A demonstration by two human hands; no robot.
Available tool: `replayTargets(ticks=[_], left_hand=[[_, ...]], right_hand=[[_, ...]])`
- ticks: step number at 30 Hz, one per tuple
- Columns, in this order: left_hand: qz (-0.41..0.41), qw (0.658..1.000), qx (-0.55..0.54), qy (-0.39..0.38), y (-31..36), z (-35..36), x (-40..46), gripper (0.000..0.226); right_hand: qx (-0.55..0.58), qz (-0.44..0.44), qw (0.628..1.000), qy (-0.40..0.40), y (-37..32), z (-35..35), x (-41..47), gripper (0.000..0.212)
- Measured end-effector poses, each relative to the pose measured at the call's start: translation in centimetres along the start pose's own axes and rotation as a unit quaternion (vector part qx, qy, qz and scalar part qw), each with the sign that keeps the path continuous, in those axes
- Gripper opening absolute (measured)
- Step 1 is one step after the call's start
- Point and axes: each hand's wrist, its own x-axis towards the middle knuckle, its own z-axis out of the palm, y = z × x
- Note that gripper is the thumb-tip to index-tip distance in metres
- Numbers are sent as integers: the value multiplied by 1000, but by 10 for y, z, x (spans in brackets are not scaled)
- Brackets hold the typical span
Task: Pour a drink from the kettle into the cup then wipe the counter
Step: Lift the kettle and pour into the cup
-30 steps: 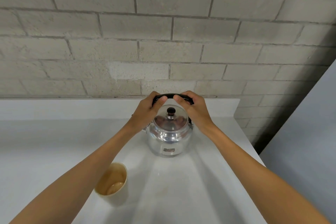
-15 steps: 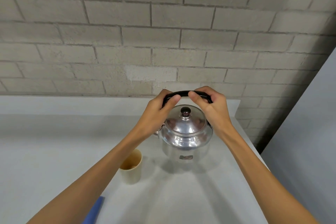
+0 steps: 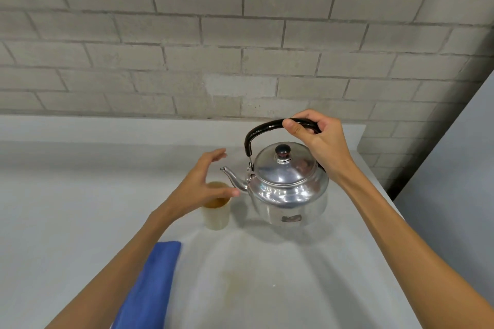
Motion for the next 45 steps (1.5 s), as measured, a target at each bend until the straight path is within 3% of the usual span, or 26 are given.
replayTargets(ticks=[12, 20, 26, 45], left_hand=[[-99, 994, -40, -7, -67, 10, -29, 128], [-118, 990, -81, 3, -78, 20, -33, 114], [-102, 990, -100, 5, -78, 25, -33, 88], [-90, 991, -103, 10, -87, 25, -33, 80]], right_hand=[[-51, 9, 997, -50, 11, 15, 4, 16], [-79, 3, 994, -81, 6, 16, 8, 16], [-87, -8, 992, -94, 0, 12, 10, 20], [-123, -18, 987, -101, -15, 0, 16, 23]])
